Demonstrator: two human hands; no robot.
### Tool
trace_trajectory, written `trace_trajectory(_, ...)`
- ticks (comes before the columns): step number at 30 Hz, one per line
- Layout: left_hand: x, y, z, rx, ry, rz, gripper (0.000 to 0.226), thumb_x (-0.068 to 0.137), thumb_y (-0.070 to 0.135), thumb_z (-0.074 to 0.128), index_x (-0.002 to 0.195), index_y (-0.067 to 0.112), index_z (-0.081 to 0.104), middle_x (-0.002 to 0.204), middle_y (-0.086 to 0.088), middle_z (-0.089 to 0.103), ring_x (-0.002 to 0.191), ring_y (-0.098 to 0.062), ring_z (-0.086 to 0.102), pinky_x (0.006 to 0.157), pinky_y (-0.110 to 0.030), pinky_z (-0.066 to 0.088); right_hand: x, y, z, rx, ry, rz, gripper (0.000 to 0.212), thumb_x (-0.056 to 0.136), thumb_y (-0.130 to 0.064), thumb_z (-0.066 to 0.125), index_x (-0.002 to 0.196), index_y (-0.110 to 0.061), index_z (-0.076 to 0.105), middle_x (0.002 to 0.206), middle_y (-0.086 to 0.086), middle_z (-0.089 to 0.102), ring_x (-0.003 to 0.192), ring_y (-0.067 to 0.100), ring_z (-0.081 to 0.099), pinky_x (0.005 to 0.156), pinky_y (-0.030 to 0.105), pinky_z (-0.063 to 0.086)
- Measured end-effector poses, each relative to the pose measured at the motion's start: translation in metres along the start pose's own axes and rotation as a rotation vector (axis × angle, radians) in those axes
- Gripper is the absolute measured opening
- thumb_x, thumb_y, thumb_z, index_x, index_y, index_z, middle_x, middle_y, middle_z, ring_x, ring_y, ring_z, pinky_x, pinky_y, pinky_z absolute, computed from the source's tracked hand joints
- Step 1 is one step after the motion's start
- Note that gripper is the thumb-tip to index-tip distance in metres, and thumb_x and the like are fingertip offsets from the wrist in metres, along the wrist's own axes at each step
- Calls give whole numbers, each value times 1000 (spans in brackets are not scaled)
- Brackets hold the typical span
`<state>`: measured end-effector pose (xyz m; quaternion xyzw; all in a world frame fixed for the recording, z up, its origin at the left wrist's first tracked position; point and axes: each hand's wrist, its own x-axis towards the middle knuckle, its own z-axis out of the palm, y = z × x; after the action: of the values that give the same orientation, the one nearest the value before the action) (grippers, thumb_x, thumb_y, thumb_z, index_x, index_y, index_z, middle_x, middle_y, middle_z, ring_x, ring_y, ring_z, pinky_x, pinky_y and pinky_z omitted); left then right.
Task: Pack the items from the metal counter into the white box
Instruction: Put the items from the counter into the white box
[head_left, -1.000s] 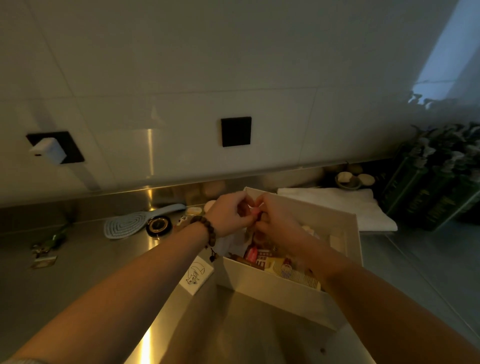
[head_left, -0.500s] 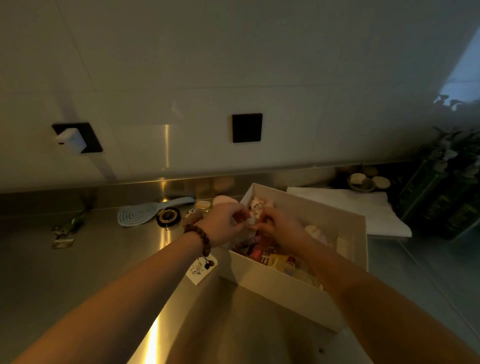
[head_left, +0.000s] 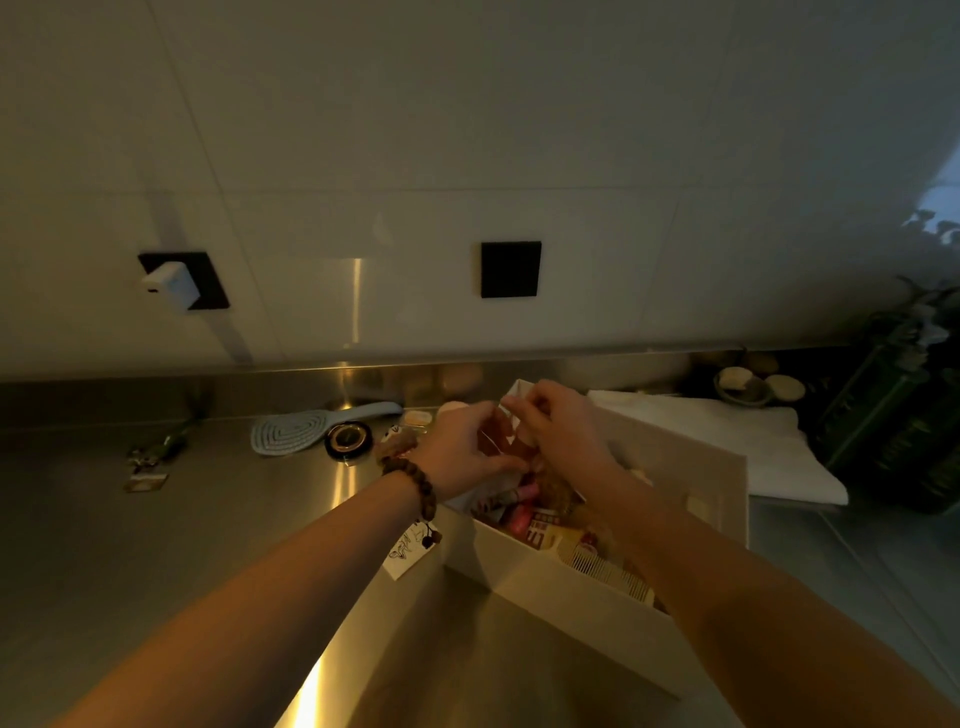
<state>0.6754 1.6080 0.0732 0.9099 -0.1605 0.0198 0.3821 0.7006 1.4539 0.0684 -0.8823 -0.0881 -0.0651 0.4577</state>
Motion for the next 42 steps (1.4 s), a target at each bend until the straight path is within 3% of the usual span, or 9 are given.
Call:
trace_trajectory(3, 2, -1, -3, -51, -19, -13, 37, 72, 32, 79, 100, 18, 59, 93, 6, 62, 81, -5, 60, 68, -20, 51, 1, -4, -10, 138, -40, 25, 22, 84, -38, 66, 82, -18, 59, 69, -4, 64, 56, 5, 63, 49, 17, 49)
trace_trajectory(7, 2, -6, -6, -98, -6, -25, 29, 75, 22, 76, 98, 21, 60, 94, 7, 64, 85, -7, 62, 72, -19, 52, -3, -3, -26, 341, -258, 41, 15, 82, -20, 71, 91, -26, 60, 89, -4, 68, 73, 3, 69, 58, 17, 54)
trace_trajectory(11, 2, -10, -2, -66, -19, -31, 29, 77, 25, 74, 103, 20, 62, 103, 2, 63, 93, -8, 59, 83, -27, 52, -4, 4, -29, 190, -292, -11, 16, 80, -24, 71, 91, -31, 62, 86, -14, 70, 83, 0, 67, 72, 22, 56)
trace_trajectory(14, 0, -14, -3, 50, 14, 3, 38, 82, 31, 68, 118, 23, 57, 116, 4, 58, 105, -9, 53, 86, -25, 47, -3, 15, -24, 127, -223, -3, 19, 78, -25, 74, 90, -31, 60, 87, -11, 69, 82, -1, 65, 78, 25, 55)
trace_trajectory(18, -11, -27, -9, 155, -26, -2, 57, 85, 46, 60, 135, 29, 41, 134, 6, 49, 118, -10, 46, 92, -27, 42, -2, 32, -3, 38, -181, 77, 20, 83, -19, 70, 95, -23, 54, 90, -9, 62, 91, 14, 63, 87, 34, 51)
trace_trajectory(23, -31, -40, -4, 250, -149, -53, 76, 83, 51, 60, 145, 25, 25, 149, 3, 32, 134, -14, 30, 105, -32, 27, -4, 48, 13, -28, -257, 131, 22, 86, -28, 66, 105, -26, 57, 97, -3, 67, 82, 9, 66, 66, 24, 55)
trace_trajectory(25, -35, -40, -2, 219, -178, -68, 79, 84, 53, 58, 147, 24, 21, 153, 3, 26, 137, -14, 26, 112, -35, 24, -1, 48, 18, -66, -247, 122, 20, 85, -29, 66, 103, -28, 58, 100, -3, 65, 83, 9, 64, 65, 23, 54)
trace_trajectory(29, -39, -41, 1, 217, -214, -64, 81, 86, 58, 51, 149, 26, 13, 156, 4, 17, 140, -13, 21, 112, -42, 27, 1, 53, 23, -224, -243, 97, 22, 84, -30, 66, 103, -27, 57, 109, 2, 59, 91, 16, 60, 86, 39, 52)
trace_trajectory(42, -46, -49, 5, 145, -205, -72, 82, 84, 66, 43, 149, 32, 6, 156, 6, 16, 140, -12, 21, 112, -43, 27, -12, 50, 19, -209, -248, 126, 33, 81, -29, 70, 111, -27, 56, 109, -2, 63, 98, 15, 61, 90, 43, 50)
